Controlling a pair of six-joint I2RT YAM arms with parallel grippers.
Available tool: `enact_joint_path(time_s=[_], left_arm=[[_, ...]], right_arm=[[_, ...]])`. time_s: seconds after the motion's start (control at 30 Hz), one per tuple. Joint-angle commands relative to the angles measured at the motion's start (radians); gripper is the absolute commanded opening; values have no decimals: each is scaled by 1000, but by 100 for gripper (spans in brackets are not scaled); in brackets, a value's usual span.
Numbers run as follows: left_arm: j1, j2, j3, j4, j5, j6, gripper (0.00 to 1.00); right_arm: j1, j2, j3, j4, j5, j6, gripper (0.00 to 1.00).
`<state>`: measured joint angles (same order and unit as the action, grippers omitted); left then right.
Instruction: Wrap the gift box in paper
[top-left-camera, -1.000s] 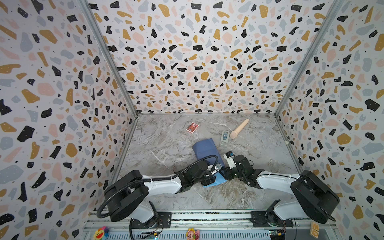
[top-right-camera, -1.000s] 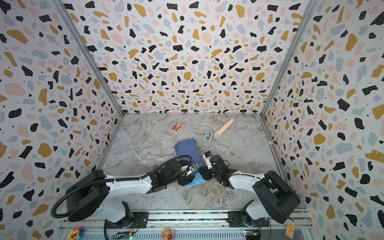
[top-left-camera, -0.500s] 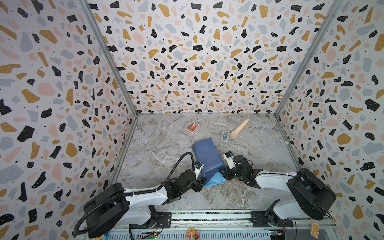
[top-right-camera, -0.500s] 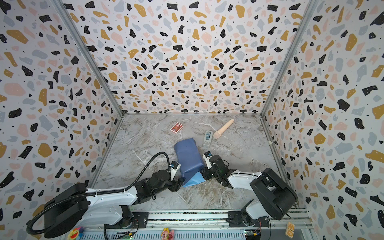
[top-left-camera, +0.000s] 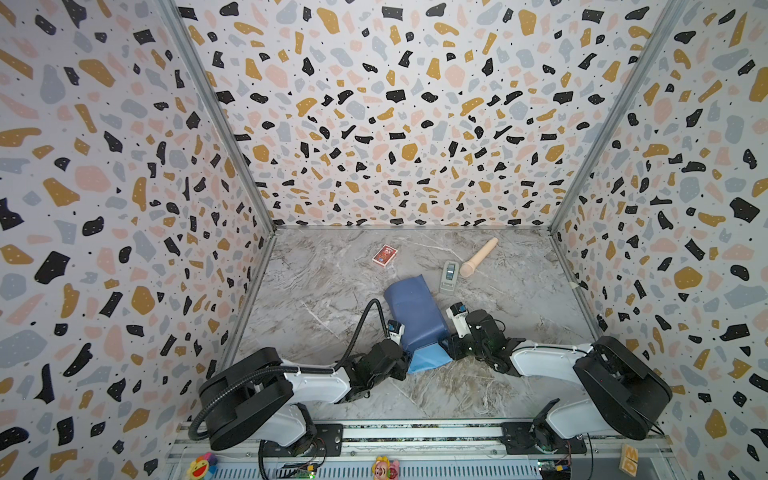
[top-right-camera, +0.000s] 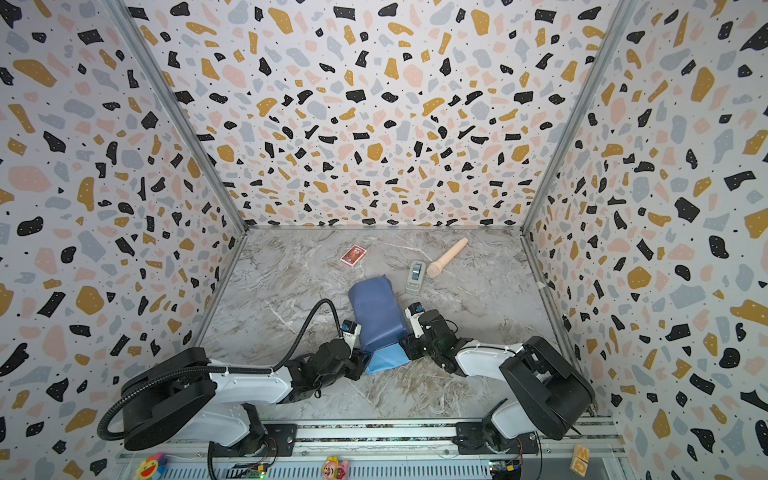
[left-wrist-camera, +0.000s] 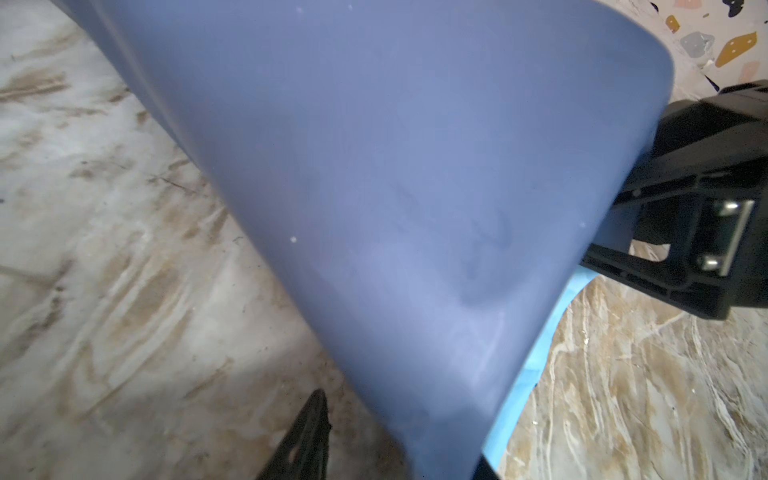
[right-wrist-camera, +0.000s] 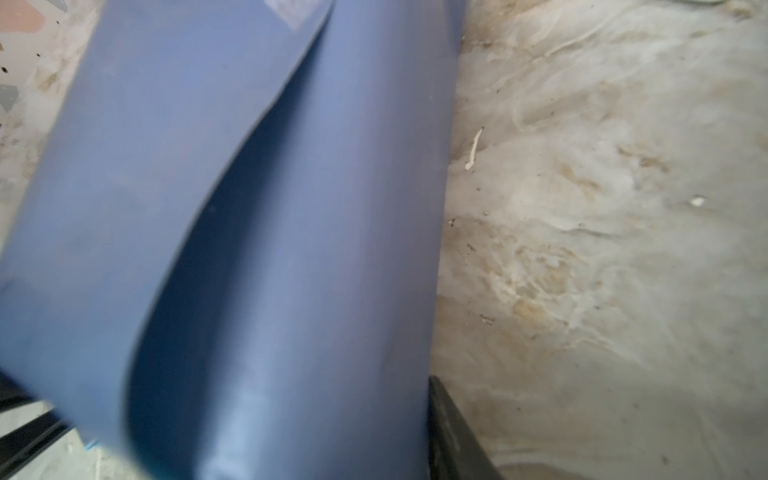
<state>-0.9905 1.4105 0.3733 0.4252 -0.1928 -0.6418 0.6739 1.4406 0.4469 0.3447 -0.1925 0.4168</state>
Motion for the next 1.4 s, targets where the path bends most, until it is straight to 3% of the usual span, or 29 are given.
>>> enact_joint_path(time_s=[0.0,0.53,0.87,1.07,1.2,1.37], left_arm=[[-9,28,23,33,-61,-57,35],[-27,82,33,13,-106,-65,23],[-28,90,21,9,-95,-38,17],[-28,92,21,10,-88,-26,16],[-27,86,25,2,-79,-5,21],[-27,57,25,-14,-56,34,43]], right_arm=[[8,-27,18,13,-12,27,36],[38,28,25,14,25,53,29],[14,-11,43,-10,-36,0,48],[11,52,70,11,-35,-1,41],[6,85,68,23,-24,0,33],[5,99,59,39,-16,3,27]])
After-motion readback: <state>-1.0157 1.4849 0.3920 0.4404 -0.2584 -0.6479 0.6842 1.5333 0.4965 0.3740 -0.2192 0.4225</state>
